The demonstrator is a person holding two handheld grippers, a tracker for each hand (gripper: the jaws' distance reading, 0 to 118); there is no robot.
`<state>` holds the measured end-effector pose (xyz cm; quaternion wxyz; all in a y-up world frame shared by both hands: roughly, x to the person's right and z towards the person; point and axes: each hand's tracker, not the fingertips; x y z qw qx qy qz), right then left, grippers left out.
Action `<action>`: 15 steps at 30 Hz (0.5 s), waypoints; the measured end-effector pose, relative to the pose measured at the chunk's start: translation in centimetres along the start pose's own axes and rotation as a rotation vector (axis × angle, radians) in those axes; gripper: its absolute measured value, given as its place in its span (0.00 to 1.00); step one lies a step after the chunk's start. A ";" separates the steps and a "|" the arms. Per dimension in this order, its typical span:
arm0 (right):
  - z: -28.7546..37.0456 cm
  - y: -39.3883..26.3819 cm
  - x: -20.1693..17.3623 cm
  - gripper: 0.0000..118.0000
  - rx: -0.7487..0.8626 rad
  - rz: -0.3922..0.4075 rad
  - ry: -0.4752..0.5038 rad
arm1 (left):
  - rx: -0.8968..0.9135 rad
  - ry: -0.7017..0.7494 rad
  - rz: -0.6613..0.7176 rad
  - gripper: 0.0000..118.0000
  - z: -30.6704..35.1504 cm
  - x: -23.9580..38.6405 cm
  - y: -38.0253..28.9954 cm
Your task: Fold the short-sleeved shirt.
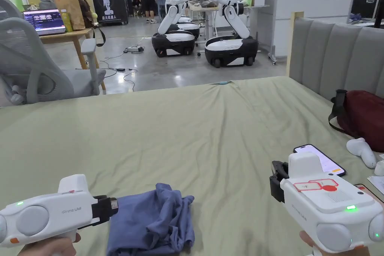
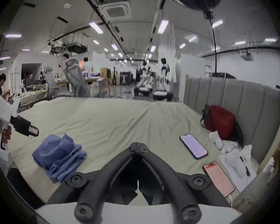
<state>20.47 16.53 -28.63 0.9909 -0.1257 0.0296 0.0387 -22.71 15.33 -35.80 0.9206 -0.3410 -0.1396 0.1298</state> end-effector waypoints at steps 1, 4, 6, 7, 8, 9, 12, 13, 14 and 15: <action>0.1 -0.2 -0.2 0.00 0.010 0.003 -0.009 | -0.012 -0.013 0.011 0.00 -0.1 -0.3 -0.3; 0.1 -0.6 -0.5 0.00 0.029 -0.016 -0.025 | -0.034 -0.041 0.025 0.00 -0.7 -0.2 -0.8; -0.1 -0.6 -0.4 0.00 0.007 -0.023 -0.020 | -0.037 -0.068 0.009 0.00 -1.2 0.9 -0.8; -0.2 -0.7 -0.3 0.00 -0.006 -0.031 -0.018 | -0.042 -0.088 0.003 0.00 -1.6 1.4 -0.7; -0.3 -0.8 -0.3 0.00 -0.015 -0.035 -0.015 | -0.050 -0.103 -0.002 0.00 -2.4 1.8 -0.6; -0.3 -0.8 -0.3 0.00 -0.036 -0.031 -0.003 | -0.058 -0.110 -0.003 0.00 -3.2 2.1 -0.4; -0.6 -1.1 -0.1 0.00 -0.090 -0.034 0.019 | -0.123 -0.151 -0.016 0.00 -6.6 3.9 -0.6; -0.6 -1.1 -0.1 0.00 -0.100 -0.033 0.017 | -0.151 -0.155 -0.015 0.00 -7.9 4.5 -0.8; -0.5 -1.2 0.0 0.00 -0.104 -0.034 0.009 | -0.182 -0.165 -0.023 0.00 -9.2 5.5 -1.1; -0.5 -1.3 0.0 0.00 -0.110 -0.032 0.009 | -0.208 -0.168 -0.044 0.00 -10.4 6.6 -1.5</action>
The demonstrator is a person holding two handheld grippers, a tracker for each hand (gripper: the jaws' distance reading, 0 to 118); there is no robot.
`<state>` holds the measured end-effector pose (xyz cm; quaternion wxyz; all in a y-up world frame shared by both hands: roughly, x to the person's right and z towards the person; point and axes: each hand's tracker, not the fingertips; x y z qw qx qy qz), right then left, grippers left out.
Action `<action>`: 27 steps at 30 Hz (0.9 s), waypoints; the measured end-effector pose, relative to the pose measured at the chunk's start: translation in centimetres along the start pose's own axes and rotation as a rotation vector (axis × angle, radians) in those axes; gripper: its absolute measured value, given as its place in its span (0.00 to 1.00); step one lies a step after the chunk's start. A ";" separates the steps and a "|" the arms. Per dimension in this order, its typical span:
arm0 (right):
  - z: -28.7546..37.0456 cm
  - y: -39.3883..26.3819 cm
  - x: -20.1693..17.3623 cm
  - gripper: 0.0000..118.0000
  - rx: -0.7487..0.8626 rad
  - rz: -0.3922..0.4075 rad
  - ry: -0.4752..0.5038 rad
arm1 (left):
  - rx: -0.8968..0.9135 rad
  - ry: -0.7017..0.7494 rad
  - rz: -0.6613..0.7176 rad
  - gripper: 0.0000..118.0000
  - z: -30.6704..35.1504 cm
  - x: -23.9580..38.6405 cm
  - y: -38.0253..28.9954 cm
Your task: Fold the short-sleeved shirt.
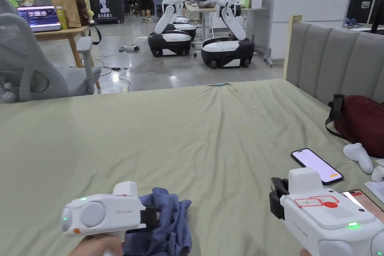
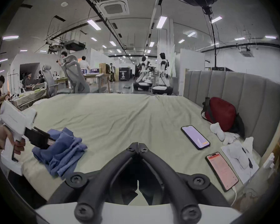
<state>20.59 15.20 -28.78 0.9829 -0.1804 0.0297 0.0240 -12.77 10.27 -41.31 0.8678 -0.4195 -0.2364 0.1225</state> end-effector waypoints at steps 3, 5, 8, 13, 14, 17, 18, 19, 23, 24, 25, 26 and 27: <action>0.2 -0.2 0.4 0.00 -0.009 -0.003 -0.002 | -0.021 0.010 -0.046 0.00 -3.0 2.3 -0.1; 0.4 -0.2 0.7 0.00 -0.014 -0.003 -0.002 | -0.029 -0.052 -0.028 0.00 -4.2 3.4 -0.1; 0.7 -0.1 0.9 0.00 -0.027 0.006 -0.007 | -0.034 -0.027 -0.051 0.00 -5.5 3.9 -0.4; 1.3 0.3 1.3 0.00 -0.021 0.020 -0.013 | -0.029 -0.053 -0.006 0.00 -3.2 3.0 0.5; 1.2 0.4 1.2 0.00 -0.018 0.022 -0.010 | -0.018 -0.027 -0.025 0.00 -2.0 3.2 0.8; 0.7 1.0 0.6 0.00 -0.012 0.028 -0.006 | 0.078 0.014 -0.092 0.00 1.8 2.6 1.6; 0.4 1.2 0.2 0.00 -0.011 0.026 0.005 | 0.103 0.007 -0.063 0.00 3.2 1.9 1.9; 0.2 1.5 -0.3 0.00 -0.008 0.023 0.016 | 0.126 -0.001 -0.023 0.00 4.5 1.0 2.1; -1.9 2.8 -4.0 0.00 -0.028 0.042 0.132 | 0.206 0.039 0.034 0.00 9.8 -2.5 1.6; -2.7 2.9 -5.1 0.00 -0.044 0.032 0.168 | 0.213 0.070 0.048 0.00 10.8 -3.2 1.2; -3.3 2.8 -6.2 0.00 -0.053 0.022 0.194 | 0.219 0.092 0.065 0.00 11.6 -3.9 0.7; -4.2 2.7 -7.4 0.00 -0.073 0.016 0.243 | 0.222 0.097 0.079 0.00 12.3 -4.4 0.2; -5.2 2.5 -8.5 0.00 -0.098 -0.003 0.295 | 0.224 0.102 0.076 0.00 13.1 -4.9 -0.5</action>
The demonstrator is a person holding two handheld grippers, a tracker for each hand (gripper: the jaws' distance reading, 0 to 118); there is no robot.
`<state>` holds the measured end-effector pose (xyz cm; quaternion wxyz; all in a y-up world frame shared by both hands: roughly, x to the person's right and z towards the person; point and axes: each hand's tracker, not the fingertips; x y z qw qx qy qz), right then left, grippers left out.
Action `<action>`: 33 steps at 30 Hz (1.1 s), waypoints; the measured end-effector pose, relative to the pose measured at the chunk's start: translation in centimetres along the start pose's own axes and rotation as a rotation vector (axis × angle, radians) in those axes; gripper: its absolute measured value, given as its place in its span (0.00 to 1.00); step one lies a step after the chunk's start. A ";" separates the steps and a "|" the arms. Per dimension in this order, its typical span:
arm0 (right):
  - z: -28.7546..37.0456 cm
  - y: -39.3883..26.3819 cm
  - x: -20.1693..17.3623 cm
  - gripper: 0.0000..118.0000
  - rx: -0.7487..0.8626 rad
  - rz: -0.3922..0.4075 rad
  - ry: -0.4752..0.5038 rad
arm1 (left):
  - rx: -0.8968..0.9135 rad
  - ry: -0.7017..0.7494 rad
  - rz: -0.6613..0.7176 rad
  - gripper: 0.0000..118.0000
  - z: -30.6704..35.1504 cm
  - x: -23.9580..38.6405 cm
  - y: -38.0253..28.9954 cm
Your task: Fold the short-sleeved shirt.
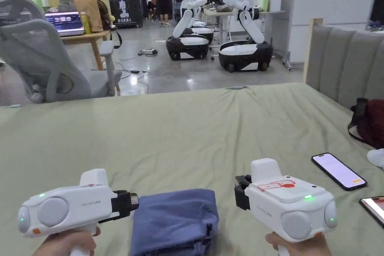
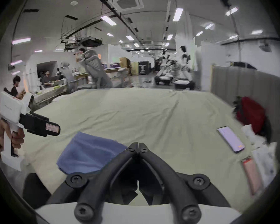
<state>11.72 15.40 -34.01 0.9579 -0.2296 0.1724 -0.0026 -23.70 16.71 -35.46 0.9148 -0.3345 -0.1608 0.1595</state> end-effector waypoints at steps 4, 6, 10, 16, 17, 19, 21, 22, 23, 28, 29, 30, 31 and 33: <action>-4.7 -1.2 -1.2 0.00 -0.141 -0.254 0.247 | 0.014 0.013 0.041 0.00 2.1 -1.9 -1.2; -7.1 -2.4 -1.4 0.00 -0.216 -0.338 0.277 | 0.022 0.004 0.053 0.00 2.6 -2.6 -1.6; -11.0 -5.1 -0.2 0.00 -0.485 -0.457 0.202 | 0.020 -0.014 0.124 0.02 2.2 -3.5 -1.9; -10.7 -6.2 1.7 0.00 -0.394 -0.619 0.282 | -0.025 -0.072 0.201 1.00 -2.0 -4.4 -2.5; -10.7 -6.2 1.7 0.00 -0.393 -0.618 0.283 | -0.040 -0.074 0.205 1.00 -2.9 -4.5 -2.6; -10.6 -6.2 1.6 0.00 -0.388 -0.619 0.283 | -0.074 -0.072 0.204 0.96 -5.1 -4.4 -2.7; -10.4 -6.3 1.4 0.00 -0.380 -0.609 0.281 | -0.122 -0.065 0.193 0.96 -7.4 -4.5 -3.0; -10.3 -6.3 1.4 0.00 -0.376 -0.607 0.281 | -0.144 -0.056 0.197 0.94 -8.3 -4.4 -3.2; -10.3 -6.4 1.4 0.00 -0.372 -0.606 0.280 | -0.183 -0.053 0.206 0.93 -9.3 -4.3 -3.4; -10.2 -6.4 0.8 0.00 -0.357 -0.575 0.265 | -0.178 -0.067 0.130 0.40 -10.1 -2.8 -2.3; -10.1 -6.3 0.5 0.00 -0.351 -0.557 0.262 | -0.180 -0.108 0.112 0.39 -9.9 -2.6 -2.1; -10.0 -6.2 0.2 0.00 -0.347 -0.531 0.245 | -0.182 -0.074 0.105 0.36 -9.8 -2.4 -2.0; -9.9 -6.1 0.0 0.00 -0.345 -0.513 0.234 | -0.190 -0.083 0.070 0.35 -9.5 -2.4 -1.8; -9.8 -5.9 -0.7 0.00 -0.341 -0.489 0.216 | -0.190 -0.106 0.062 0.34 -9.3 -3.0 -1.7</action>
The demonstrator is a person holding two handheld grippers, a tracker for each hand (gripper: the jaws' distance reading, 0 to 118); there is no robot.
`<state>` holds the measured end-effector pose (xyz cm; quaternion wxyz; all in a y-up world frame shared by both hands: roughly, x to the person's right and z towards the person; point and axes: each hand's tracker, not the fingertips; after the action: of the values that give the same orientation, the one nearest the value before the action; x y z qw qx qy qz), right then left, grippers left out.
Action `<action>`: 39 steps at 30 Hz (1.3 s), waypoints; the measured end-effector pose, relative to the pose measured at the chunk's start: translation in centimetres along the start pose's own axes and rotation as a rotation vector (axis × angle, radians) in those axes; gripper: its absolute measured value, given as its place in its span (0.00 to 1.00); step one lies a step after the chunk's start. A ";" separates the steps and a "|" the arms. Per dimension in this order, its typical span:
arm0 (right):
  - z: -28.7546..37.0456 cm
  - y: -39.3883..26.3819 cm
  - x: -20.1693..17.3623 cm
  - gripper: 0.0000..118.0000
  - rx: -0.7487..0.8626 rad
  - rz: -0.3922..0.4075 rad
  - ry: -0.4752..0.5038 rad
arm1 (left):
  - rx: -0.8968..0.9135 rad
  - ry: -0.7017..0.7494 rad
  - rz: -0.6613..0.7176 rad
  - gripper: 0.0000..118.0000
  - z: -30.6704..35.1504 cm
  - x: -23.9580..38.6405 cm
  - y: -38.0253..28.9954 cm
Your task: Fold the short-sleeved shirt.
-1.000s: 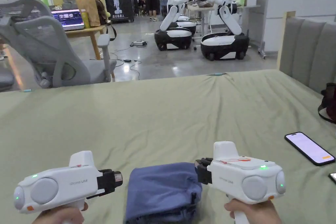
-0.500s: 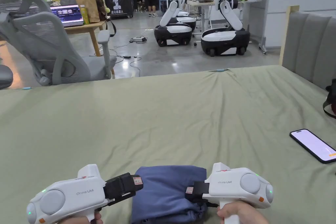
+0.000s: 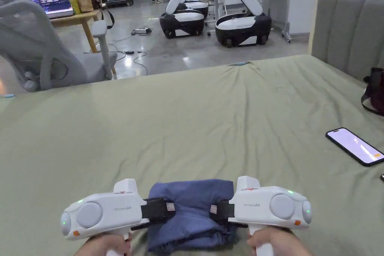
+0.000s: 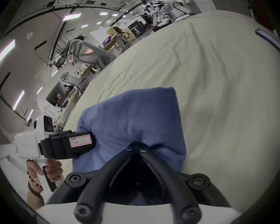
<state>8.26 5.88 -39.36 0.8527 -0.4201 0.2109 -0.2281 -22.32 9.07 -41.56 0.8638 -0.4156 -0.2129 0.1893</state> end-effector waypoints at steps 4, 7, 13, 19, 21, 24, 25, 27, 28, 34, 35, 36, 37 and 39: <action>0.0 0.0 -2.0 0.00 0.023 0.061 -0.045 | -0.011 -0.079 0.071 0.27 1.1 -2.2 0.6; -0.4 0.1 -4.4 0.00 0.044 0.092 -0.054 | -0.010 -0.079 0.067 0.25 2.2 -3.8 1.0; -1.8 0.3 -13.3 0.00 0.249 0.362 -0.088 | 0.013 -0.055 0.026 0.25 8.5 -11.7 3.0; -7.3 0.1 -22.5 0.00 0.408 0.572 -0.080 | 0.088 0.059 0.039 0.25 18.2 -25.7 5.1; -9.9 -0.4 -25.2 0.00 0.439 0.596 -0.022 | 0.122 0.102 0.046 0.25 22.0 -30.8 5.7; -13.6 -1.0 -28.5 0.00 0.449 0.657 0.043 | 0.151 0.213 0.050 0.25 26.9 -37.4 6.1; -14.5 -1.3 -29.5 0.01 0.457 0.690 0.028 | 0.171 0.224 0.069 0.25 28.3 -39.0 6.1; -16.0 -1.6 -30.9 0.01 0.461 0.761 0.027 | 0.196 0.249 0.121 0.25 30.4 -42.1 5.9; -16.5 -1.7 -31.2 0.01 0.448 0.758 0.037 | 0.200 0.262 0.156 0.25 30.8 -43.0 5.9; -16.2 -2.0 -31.4 0.01 0.407 0.782 0.080 | 0.250 0.314 0.115 0.58 29.6 -40.4 5.2; -15.6 -2.1 -31.3 0.01 0.413 0.796 0.071 | 0.264 0.363 0.085 0.83 29.6 -39.5 5.3; -15.2 -1.9 -31.2 0.01 0.417 0.805 0.067 | 0.267 0.413 0.044 1.00 29.8 -38.6 5.3; -14.7 -1.7 -31.0 0.01 0.420 0.811 0.064 | 0.315 0.469 0.003 0.92 30.4 -37.6 5.3; -13.3 -1.0 -30.5 0.01 0.435 0.798 0.057 | 0.389 0.626 0.047 0.85 31.3 -34.9 5.8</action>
<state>-23.87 14.32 -40.87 0.9361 -0.1105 0.3269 0.0678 -68.85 14.77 -35.89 0.9454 -0.2862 0.1112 0.1095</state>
